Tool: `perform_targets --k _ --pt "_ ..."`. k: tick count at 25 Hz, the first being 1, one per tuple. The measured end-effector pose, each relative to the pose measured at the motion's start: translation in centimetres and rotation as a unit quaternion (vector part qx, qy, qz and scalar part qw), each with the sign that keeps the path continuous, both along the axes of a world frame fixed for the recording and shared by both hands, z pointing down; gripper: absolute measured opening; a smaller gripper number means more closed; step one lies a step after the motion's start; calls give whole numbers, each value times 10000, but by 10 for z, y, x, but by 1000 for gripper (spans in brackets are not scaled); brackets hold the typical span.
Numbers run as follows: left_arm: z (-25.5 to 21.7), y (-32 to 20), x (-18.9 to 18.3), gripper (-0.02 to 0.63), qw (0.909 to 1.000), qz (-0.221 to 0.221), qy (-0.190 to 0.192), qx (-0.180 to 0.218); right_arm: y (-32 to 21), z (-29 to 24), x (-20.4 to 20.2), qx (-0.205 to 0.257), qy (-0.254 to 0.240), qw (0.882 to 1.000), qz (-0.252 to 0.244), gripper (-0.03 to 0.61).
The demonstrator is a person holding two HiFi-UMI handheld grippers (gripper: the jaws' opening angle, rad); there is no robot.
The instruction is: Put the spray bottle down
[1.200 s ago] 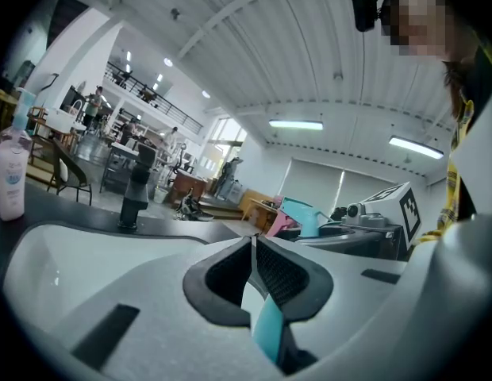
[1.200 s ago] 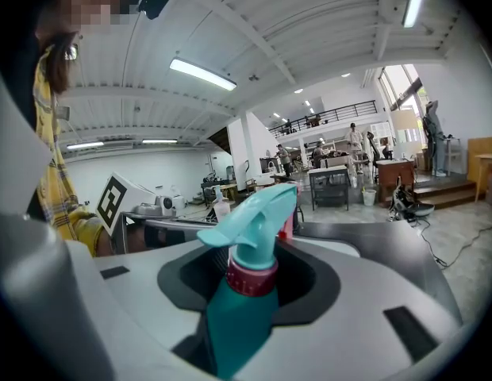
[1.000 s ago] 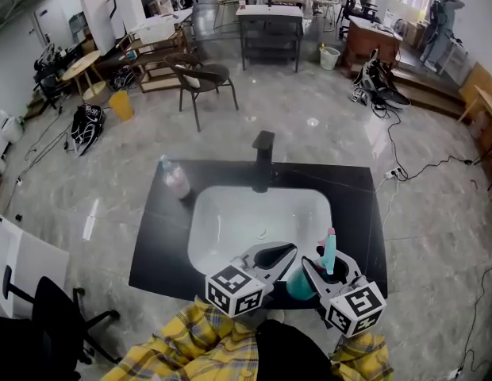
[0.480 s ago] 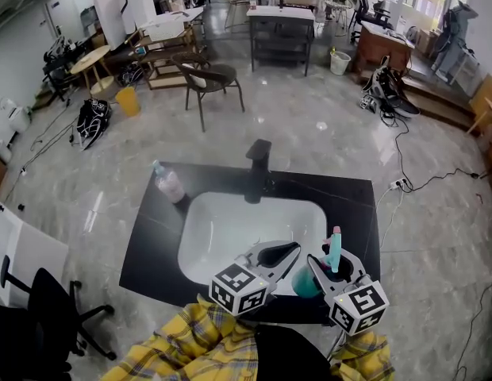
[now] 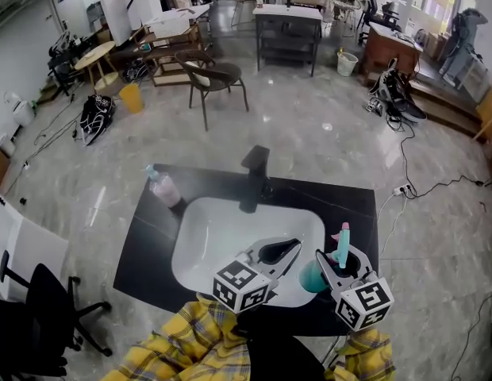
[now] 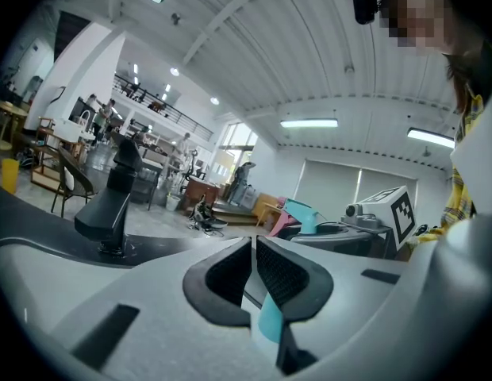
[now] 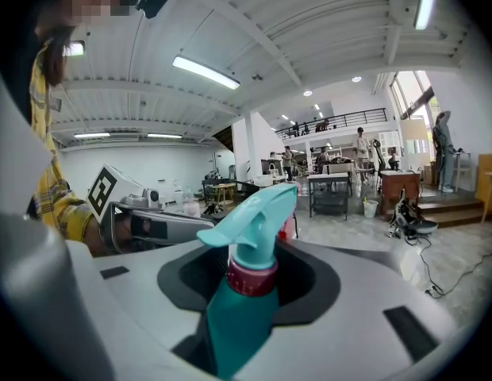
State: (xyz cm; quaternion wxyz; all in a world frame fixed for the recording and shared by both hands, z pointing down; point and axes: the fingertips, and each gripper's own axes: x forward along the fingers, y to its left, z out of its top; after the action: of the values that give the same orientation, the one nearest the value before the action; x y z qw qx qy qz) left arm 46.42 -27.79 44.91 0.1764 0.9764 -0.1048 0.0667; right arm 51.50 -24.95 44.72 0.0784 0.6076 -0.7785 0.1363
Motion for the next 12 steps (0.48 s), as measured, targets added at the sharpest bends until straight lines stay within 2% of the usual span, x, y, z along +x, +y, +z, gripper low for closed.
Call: perform_targets --k 12 --pt "7 -29 24 23 9999 -130 -15 100 -33 9 41 130 392 9991 127 153"
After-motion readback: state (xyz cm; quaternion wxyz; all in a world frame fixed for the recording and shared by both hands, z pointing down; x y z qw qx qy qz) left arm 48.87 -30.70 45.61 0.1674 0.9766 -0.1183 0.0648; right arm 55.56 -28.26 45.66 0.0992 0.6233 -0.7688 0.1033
